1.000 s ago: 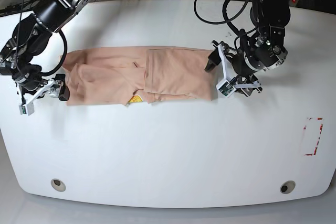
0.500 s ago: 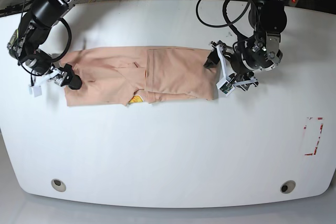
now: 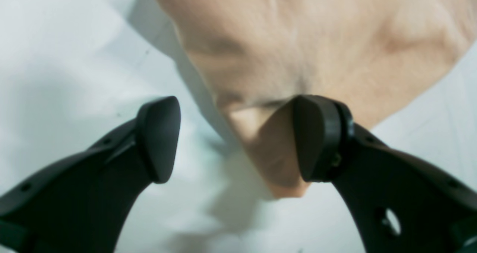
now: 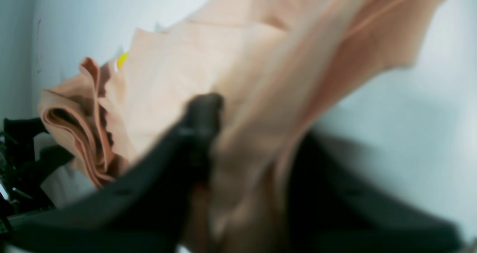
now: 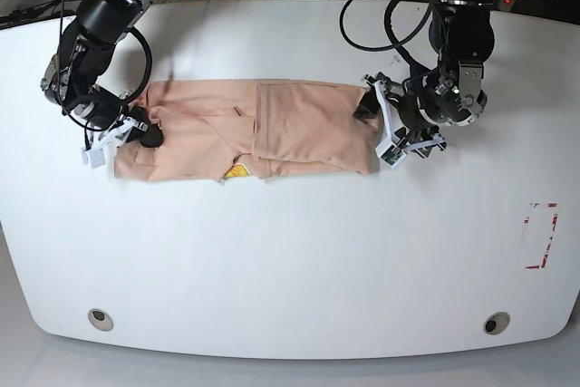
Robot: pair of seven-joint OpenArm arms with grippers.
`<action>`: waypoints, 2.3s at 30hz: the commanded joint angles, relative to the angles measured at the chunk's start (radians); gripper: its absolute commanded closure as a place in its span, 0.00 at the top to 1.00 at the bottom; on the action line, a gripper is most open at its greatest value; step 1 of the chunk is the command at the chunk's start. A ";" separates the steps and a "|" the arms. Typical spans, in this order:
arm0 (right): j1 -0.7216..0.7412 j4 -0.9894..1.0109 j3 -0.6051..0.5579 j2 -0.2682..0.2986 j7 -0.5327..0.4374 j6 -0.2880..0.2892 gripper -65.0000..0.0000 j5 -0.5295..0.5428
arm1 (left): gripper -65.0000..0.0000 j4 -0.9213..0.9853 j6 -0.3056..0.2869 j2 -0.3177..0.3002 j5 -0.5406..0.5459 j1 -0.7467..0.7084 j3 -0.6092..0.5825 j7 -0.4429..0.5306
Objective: Fold the T-shirt properly
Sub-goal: 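Fold the strip ends inward with both grippers toward each other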
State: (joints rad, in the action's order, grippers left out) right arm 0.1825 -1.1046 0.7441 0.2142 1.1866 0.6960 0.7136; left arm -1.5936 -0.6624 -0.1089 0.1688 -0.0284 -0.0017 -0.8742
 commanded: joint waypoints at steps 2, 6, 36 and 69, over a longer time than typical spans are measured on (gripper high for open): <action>-0.007 -0.144 0.001 0.021 -0.017 0.002 0.00 0.028 | 0.68 0.028 0.005 0.002 0.011 0.043 0.002 0.016; -0.050 -0.337 0.001 0.018 0.043 0.002 0.00 0.033 | 0.68 0.063 0.017 0.024 0.011 0.064 0.002 0.016; -0.165 -0.817 -0.441 -0.218 0.016 0.002 0.00 -0.053 | 0.68 0.194 0.063 0.191 0.016 0.112 0.001 0.010; -0.057 -0.759 -0.892 -0.232 -0.130 -0.068 0.79 -0.516 | 0.68 0.141 0.063 0.145 0.153 0.107 0.004 0.109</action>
State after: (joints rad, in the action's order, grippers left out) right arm 0.1078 -1.8015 -0.1421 -0.0105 1.0840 0.6079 0.1951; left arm -1.3998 -0.5983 0.0513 0.3012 0.0593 -0.0006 -0.7891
